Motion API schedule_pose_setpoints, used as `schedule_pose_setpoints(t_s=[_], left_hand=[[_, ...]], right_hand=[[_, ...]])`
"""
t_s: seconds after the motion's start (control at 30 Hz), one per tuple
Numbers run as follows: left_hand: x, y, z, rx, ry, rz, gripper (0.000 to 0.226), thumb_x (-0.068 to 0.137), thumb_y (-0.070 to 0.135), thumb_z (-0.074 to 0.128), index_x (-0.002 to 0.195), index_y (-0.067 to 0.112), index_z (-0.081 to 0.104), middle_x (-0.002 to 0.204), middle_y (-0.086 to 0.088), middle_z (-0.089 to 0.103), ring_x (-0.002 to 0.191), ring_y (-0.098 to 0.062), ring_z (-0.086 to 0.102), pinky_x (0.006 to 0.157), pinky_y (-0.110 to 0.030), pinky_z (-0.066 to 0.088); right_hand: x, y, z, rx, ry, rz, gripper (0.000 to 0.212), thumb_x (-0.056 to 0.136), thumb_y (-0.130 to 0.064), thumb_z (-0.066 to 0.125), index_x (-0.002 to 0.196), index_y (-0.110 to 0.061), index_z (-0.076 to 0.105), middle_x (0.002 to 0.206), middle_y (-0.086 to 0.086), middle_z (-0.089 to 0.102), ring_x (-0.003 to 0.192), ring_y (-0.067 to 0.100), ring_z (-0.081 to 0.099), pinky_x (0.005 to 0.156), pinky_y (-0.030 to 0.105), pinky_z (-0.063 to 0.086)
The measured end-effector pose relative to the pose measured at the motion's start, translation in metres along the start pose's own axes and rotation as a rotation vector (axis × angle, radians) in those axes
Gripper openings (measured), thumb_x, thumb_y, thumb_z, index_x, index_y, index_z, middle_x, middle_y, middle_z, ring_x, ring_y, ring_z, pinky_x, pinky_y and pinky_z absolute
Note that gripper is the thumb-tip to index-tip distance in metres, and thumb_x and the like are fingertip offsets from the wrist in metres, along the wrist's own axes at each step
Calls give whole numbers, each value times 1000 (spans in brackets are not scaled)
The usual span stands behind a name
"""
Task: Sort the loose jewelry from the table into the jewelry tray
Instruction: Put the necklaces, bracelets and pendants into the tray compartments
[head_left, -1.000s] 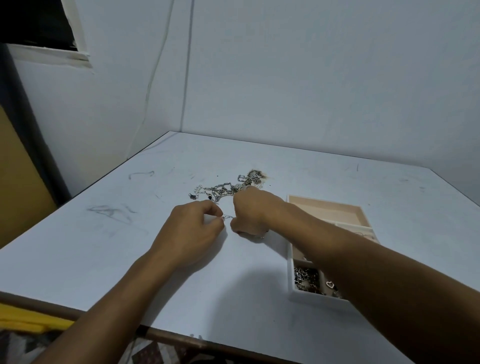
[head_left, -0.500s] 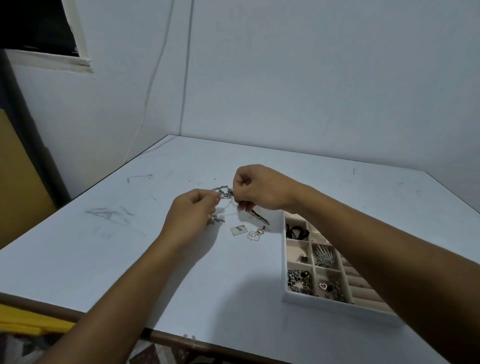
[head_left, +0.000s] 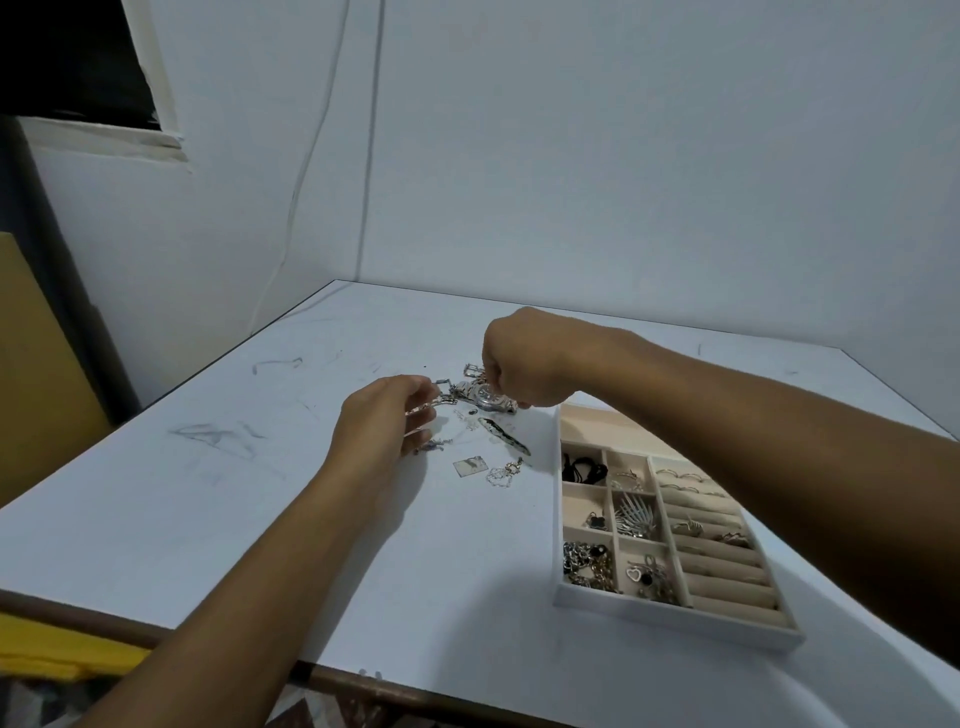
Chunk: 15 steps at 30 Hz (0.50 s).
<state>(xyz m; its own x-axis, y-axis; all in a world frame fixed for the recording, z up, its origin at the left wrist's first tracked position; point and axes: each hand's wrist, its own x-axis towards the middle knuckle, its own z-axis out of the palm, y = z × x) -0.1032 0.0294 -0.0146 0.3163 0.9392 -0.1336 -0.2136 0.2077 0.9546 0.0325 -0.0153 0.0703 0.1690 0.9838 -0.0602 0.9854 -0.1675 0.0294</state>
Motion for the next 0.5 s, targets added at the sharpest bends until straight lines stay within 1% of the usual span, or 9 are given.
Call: schedule_pose_setpoints(t_s=[0.07, 0.13, 0.17, 0.23, 0.3, 0.37, 0.4, 0.5], left_hand=[[-2, 1, 3, -3, -8, 2, 15, 92, 16, 53, 91, 11, 67, 93, -4, 71, 78, -17, 65, 75, -31, 48], [-2, 2, 5, 6, -14, -5, 16, 92, 18, 52, 93, 11, 67, 96, -4, 73, 84, -19, 65, 76, -31, 50], [-1, 3, 6, 10, -20, -10, 17, 92, 19, 52, 92, 12, 67, 97, -4, 73, 87, -20, 66, 76, -31, 50], [-1, 3, 7, 6, -27, -19, 20, 93, 23, 50, 89, 13, 67, 97, -3, 74, 92, -21, 66, 79, -32, 51], [-3, 2, 10, -6, -36, -24, 25, 96, 27, 47, 87, 13, 67, 94, -2, 75, 95, -22, 66, 80, -33, 51], [-7, 1, 15, -11, -62, -34, 31, 97, 30, 44, 88, 13, 68, 95, -2, 75, 99, -24, 67, 85, -36, 51], [-9, 1, 18, -16, -84, -41, 33, 98, 31, 43, 90, 12, 68, 97, -3, 75, 102, -25, 67, 89, -37, 51], [-17, 1, 25, -30, -182, -67, 39, 100, 34, 40, 100, 9, 69, 103, -7, 74, 106, -27, 66, 96, -40, 48]], right_hand=[[-3, 1, -6, -6, 5, -3, 29, 86, -3, 46, 105, 2, 68, 101, 16, 72, 75, 22, 55, 63, 26, 39], [-4, 3, -12, -27, 1, -27, 28, 93, -10, 46, 107, 0, 68, 102, 15, 72, 87, 26, 66, 64, 27, 41], [-6, 5, -15, -17, -7, -39, 27, 94, -13, 46, 104, -2, 69, 98, 13, 74, 90, 25, 68, 65, 27, 44], [-10, 7, -23, 71, 4, -63, 23, 93, -14, 47, 95, -9, 70, 86, 6, 74, 79, 18, 68, 70, 27, 51], [-14, 8, -31, 197, 75, -84, 22, 92, -17, 49, 90, -11, 70, 79, 0, 71, 70, 13, 64, 72, 29, 53], [-17, 8, -40, 330, 129, -93, 22, 92, -18, 49, 89, -11, 70, 84, 3, 72, 76, 17, 67, 66, 28, 53], [-18, 8, -44, 369, 150, -94, 22, 91, -18, 50, 89, -10, 70, 89, 5, 72, 78, 19, 68, 63, 25, 52], [-21, 11, -55, 383, 209, -96, 22, 91, -17, 50, 92, -9, 70, 91, 2, 72, 74, 13, 63, 55, 16, 45]])
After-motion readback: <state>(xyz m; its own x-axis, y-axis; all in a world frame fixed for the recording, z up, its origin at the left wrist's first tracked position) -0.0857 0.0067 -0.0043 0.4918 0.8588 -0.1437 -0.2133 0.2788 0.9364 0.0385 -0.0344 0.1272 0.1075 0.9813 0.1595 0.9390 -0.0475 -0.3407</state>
